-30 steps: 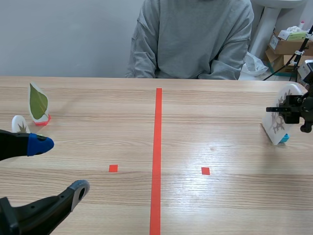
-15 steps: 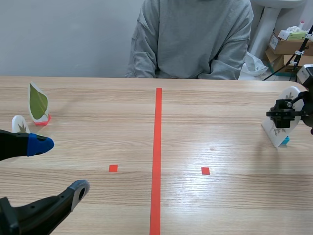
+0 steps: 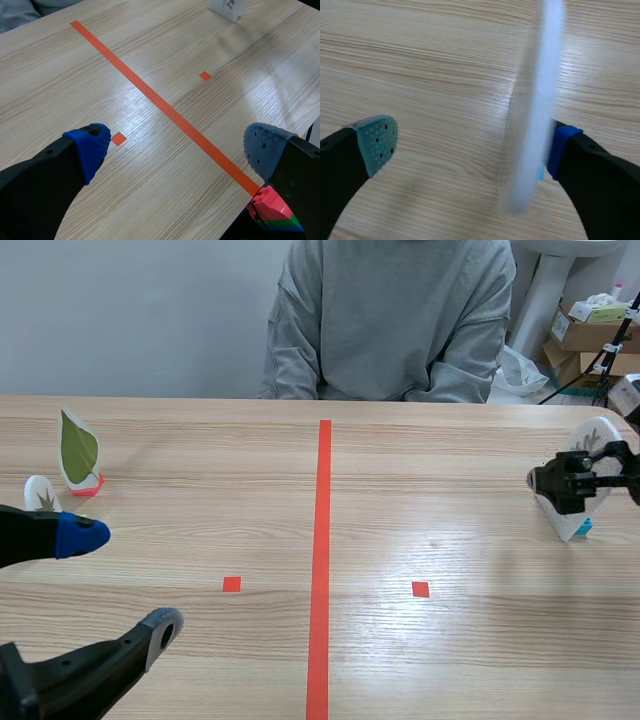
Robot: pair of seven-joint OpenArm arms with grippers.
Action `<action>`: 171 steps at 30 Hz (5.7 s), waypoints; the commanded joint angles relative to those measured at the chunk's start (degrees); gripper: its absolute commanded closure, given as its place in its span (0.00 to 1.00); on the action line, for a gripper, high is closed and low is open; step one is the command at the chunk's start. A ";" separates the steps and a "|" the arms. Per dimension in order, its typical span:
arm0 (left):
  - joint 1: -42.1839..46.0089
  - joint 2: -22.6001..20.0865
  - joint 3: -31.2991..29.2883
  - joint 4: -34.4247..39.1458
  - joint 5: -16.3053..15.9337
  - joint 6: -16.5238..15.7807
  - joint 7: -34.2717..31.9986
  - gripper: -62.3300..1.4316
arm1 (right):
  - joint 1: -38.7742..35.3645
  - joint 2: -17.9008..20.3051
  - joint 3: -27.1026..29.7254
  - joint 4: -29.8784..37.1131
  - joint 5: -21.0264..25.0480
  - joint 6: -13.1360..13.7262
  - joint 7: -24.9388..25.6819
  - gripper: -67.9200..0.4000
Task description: Do the leaf sorting experiment
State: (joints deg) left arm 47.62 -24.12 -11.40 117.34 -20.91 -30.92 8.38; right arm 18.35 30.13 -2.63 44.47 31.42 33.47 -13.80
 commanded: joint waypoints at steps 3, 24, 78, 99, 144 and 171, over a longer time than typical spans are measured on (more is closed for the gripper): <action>-0.17 0.42 0.39 0.48 -0.79 0.09 -0.83 0.09 | -7.06 4.68 6.95 6.47 2.29 2.38 0.68 0.10; -0.17 0.42 0.39 0.48 -0.79 0.09 -0.85 0.09 | -42.49 -2.19 29.94 51.56 -1.75 9.25 2.16 0.10; -1.11 1.25 0.39 0.48 -0.76 0.09 -0.83 0.09 | -43.91 4.44 7.65 68.35 1.36 0.79 -5.99 0.10; -1.11 1.25 0.39 0.48 -0.76 0.09 -0.81 0.09 | -43.93 4.44 7.65 68.35 0.22 0.79 -6.05 0.10; -1.14 1.25 0.39 0.48 -0.76 0.09 -0.81 0.09 | -18.95 6.67 -2.67 46.69 -0.81 5.70 -16.68 0.10; -1.14 1.42 0.39 0.48 -0.76 0.09 -0.79 0.09 | 13.09 -18.12 -35.36 8.72 -18.62 9.25 0.15 0.10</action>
State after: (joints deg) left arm 46.48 -23.16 -11.40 117.34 -20.91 -30.72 8.40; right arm 30.44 11.70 -38.06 52.58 12.40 42.06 -14.57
